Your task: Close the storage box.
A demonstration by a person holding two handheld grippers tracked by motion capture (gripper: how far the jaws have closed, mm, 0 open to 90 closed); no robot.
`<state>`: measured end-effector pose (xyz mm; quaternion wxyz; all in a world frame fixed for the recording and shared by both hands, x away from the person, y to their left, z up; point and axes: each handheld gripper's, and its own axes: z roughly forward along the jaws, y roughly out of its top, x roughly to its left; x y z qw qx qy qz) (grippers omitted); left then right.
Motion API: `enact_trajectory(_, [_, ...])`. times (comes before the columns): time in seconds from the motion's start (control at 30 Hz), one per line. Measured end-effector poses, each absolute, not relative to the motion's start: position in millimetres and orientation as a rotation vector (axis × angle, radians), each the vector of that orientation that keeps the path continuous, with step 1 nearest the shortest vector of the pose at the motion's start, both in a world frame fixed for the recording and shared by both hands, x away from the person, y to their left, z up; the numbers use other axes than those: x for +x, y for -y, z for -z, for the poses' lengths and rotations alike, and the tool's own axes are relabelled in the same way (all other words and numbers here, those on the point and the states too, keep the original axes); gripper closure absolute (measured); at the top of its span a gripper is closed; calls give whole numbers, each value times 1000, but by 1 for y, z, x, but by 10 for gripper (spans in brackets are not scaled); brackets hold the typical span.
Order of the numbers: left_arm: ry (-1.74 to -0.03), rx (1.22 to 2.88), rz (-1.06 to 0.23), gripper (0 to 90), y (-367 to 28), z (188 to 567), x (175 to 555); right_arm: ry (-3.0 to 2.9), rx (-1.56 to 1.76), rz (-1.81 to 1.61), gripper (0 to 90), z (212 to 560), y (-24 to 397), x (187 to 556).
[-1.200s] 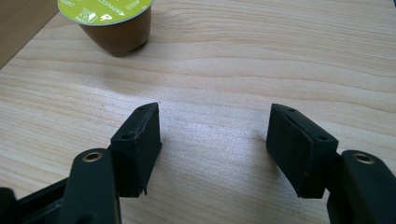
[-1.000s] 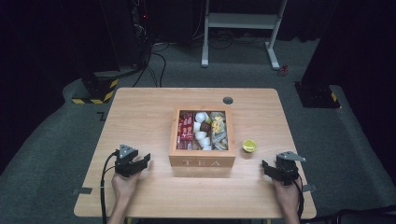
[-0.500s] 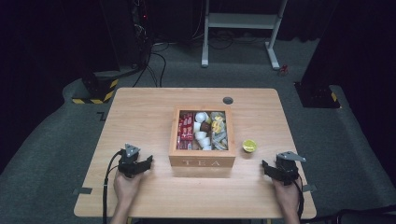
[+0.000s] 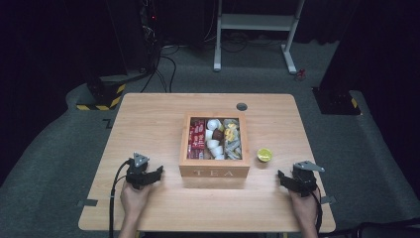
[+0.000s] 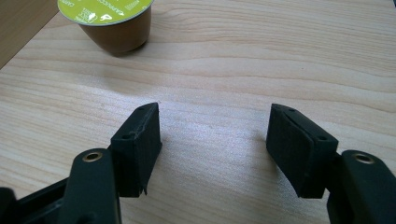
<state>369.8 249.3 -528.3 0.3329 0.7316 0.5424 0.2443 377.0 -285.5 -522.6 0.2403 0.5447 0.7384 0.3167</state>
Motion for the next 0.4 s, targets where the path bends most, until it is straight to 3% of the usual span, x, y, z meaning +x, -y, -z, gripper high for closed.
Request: enact_trajectory(0.4, [-1415,1912,-638,301,-249,528,370,-2020,1491,-867,354,523,285,377])
